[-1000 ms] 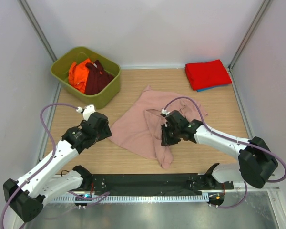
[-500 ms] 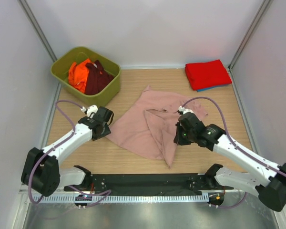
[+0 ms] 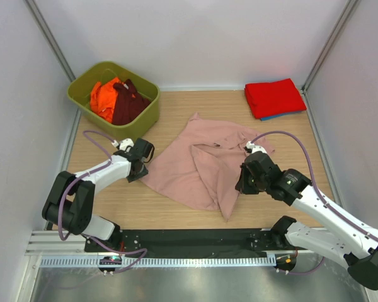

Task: Fold and stack the t-shirts
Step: Flatten the tshirt out

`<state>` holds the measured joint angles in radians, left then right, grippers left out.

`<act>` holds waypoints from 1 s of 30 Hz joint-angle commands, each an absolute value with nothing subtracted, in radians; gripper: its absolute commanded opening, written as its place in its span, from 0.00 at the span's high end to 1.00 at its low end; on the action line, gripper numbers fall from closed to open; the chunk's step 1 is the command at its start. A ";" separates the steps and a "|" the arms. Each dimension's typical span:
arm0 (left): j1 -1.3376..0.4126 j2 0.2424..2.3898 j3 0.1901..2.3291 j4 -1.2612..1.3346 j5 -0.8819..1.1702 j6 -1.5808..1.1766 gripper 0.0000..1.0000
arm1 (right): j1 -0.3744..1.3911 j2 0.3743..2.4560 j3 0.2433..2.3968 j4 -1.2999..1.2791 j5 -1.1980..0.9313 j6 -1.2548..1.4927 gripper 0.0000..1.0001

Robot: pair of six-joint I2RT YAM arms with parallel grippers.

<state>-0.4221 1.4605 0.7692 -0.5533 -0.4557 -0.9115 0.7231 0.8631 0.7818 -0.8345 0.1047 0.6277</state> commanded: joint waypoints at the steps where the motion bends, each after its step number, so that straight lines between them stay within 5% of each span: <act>1: -0.414 1.471 0.782 -0.489 -0.521 -0.920 0.63 | 0.721 0.844 0.801 -0.834 0.113 0.634 0.99; 6: -0.414 1.432 0.805 -0.535 -0.561 -0.911 1.00 | 0.721 0.807 0.850 -0.885 0.181 0.649 0.99; 15: -0.417 1.019 0.610 -0.563 -0.412 -0.965 0.99 | 0.719 0.730 1.034 -1.061 0.382 0.676 0.99; 17: -0.417 0.904 0.551 -0.525 -0.336 -0.989 0.95 | 0.721 0.718 1.048 -1.071 0.388 0.676 0.99; 23: -0.419 0.678 0.463 -0.638 -0.319 -1.048 0.44 | 0.721 0.716 1.055 -1.074 0.370 0.673 0.99; 26: -0.417 0.661 0.497 -0.650 -0.402 -1.005 0.38 | 0.721 0.722 1.043 -1.045 0.341 0.673 0.99; 30: -0.417 0.805 0.557 -0.614 -0.416 -0.951 0.49 | 0.719 0.727 1.046 -1.035 0.321 0.673 0.99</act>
<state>-0.4210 0.7086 0.4942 -0.6449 -0.3698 -0.9920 0.7223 0.7223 1.0325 -1.0702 0.3309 0.6605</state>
